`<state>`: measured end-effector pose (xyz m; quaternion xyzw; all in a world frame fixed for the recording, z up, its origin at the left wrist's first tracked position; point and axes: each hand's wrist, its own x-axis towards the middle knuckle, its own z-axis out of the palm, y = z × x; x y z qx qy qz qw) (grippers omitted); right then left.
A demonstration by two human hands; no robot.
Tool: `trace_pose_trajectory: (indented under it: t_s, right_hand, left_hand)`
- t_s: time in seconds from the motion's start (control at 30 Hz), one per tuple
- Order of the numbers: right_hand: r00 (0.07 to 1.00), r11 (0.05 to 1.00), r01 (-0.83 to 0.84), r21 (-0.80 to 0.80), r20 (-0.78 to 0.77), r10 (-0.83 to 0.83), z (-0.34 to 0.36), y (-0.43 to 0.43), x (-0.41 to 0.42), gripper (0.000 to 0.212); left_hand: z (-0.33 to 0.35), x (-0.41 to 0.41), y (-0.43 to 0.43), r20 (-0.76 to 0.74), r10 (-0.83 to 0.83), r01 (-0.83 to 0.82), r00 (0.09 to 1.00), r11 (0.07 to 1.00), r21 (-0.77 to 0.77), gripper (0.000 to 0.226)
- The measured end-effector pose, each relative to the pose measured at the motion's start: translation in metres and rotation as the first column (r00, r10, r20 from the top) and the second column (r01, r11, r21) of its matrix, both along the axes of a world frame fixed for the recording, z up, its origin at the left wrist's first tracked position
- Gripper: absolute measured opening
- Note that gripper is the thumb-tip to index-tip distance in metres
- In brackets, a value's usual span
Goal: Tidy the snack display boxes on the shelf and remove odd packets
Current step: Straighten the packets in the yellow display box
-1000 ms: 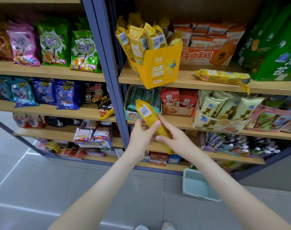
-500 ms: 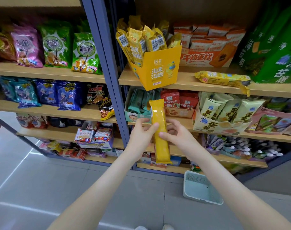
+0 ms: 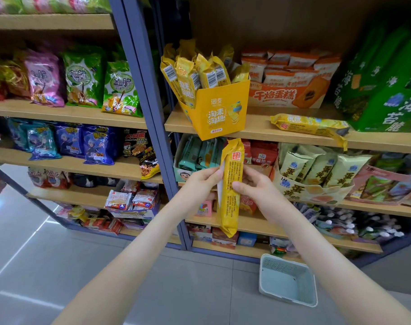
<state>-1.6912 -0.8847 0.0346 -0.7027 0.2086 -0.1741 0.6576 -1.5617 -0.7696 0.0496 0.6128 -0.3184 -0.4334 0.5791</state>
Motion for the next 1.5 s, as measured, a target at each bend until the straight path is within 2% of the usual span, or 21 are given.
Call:
trace_pose_trajectory:
  t_s: [0.13,0.2,0.27,0.37,0.5,0.6,0.67,0.73,0.8,0.9,1.03,1.1,1.17,1.23,1.27,1.33,1.4,1.5]
  right_hand:
    - [0.999,0.997,-0.031,0.077,0.015,0.03,0.002,-0.009,-0.002,0.053]
    - [0.999,0.998,0.016,0.064,0.027,-0.018,0.002,-0.014,-0.001,0.054]
    - [0.992,0.992,0.124,0.008,0.034,-0.124,0.007,-0.018,0.002,0.05]
    - [0.97,0.964,0.243,-0.105,0.058,-0.238,0.021,-0.028,0.006,0.05]
    - [0.986,0.994,0.098,-0.058,0.139,-0.089,0.041,-0.049,0.005,0.059]
    - [0.974,1.0,-0.018,-0.02,0.227,0.022,0.055,-0.061,0.009,0.043]
    - [0.963,0.998,-0.04,-0.04,0.264,0.05,0.068,-0.067,0.015,0.055]
    - [0.962,0.994,-0.017,-0.105,0.269,0.045,0.083,-0.072,0.024,0.065]
    - [0.952,0.987,0.07,-0.146,0.304,-0.023,0.097,-0.079,0.036,0.055]
    - [0.921,0.965,0.206,-0.164,0.364,-0.135,0.112,-0.085,0.054,0.044]
    - [0.905,0.913,0.328,-0.243,0.359,-0.229,0.126,-0.08,0.071,0.029]
    - [0.885,0.892,0.357,-0.277,0.407,-0.227,0.134,-0.073,0.079,0.025]
    - [0.874,0.874,0.355,-0.331,0.451,-0.184,0.139,-0.067,0.088,0.023]
    - [0.886,0.804,0.32,-0.5,0.46,-0.067,0.141,-0.062,0.103,0.03]
    - [0.902,0.765,0.297,-0.571,0.43,-0.029,0.137,-0.065,0.11,0.031]
    - [0.946,0.718,0.238,-0.654,0.323,-0.02,0.14,-0.069,0.118,0.038]
    - [0.976,0.605,0.186,-0.774,0.216,-0.024,0.148,-0.073,0.119,0.049]
    - [0.993,0.478,0.086,-0.874,0.114,0.03,0.155,-0.083,0.111,0.055]
  left_hand:
    - [0.005,-0.003,-0.005,0.0,0.001,-0.001,1.0,1.0,-0.003,0.025]
    - [0.008,-0.005,-0.009,0.037,0.067,-0.067,0.997,0.998,-0.004,0.02]
    - [0.013,-0.005,-0.015,0.149,0.115,-0.117,0.982,0.993,0.006,0.019]
    - [0.031,-0.009,-0.024,0.402,0.016,-0.029,0.916,0.999,0.028,0.027]
    - [0.06,-0.006,-0.039,0.521,0.016,0.032,0.853,0.996,-0.084,0.034]
    - [0.077,0.005,-0.047,0.602,0.076,0.033,0.795,0.985,-0.167,0.035]
    - [0.089,0.015,-0.05,0.65,0.08,0.054,0.756,0.982,-0.183,0.034]
    - [0.102,0.031,-0.053,0.766,0.093,0.096,0.636,0.976,-0.198,0.031]
    - [0.116,0.05,-0.057,0.858,0.209,0.135,0.469,0.943,-0.303,0.028]
    - [0.142,0.085,-0.063,0.86,0.428,0.181,0.277,0.856,-0.484,0.031]
    - [0.167,0.129,-0.079,0.878,0.478,0.243,-0.017,0.854,-0.46,0.042]
    - [0.163,0.134,-0.087,0.891,0.441,0.257,-0.11,0.878,-0.403,0.055]
    - [0.154,0.123,-0.093,0.91,0.406,0.262,-0.078,0.889,-0.374,0.066]
    - [0.145,0.112,-0.099,0.917,0.396,0.288,0.05,0.873,-0.393,0.059]
    - [0.143,0.108,-0.101,0.912,0.382,0.288,0.147,0.866,-0.409,0.049]
    - [0.145,0.102,-0.101,0.85,0.315,0.209,0.423,0.879,-0.429,0.032]
    - [0.151,0.102,-0.1,0.683,0.269,0.109,0.679,0.883,-0.456,0.029]
    - [0.155,0.111,-0.099,0.457,0.309,-0.028,0.834,0.851,-0.524,0.037]
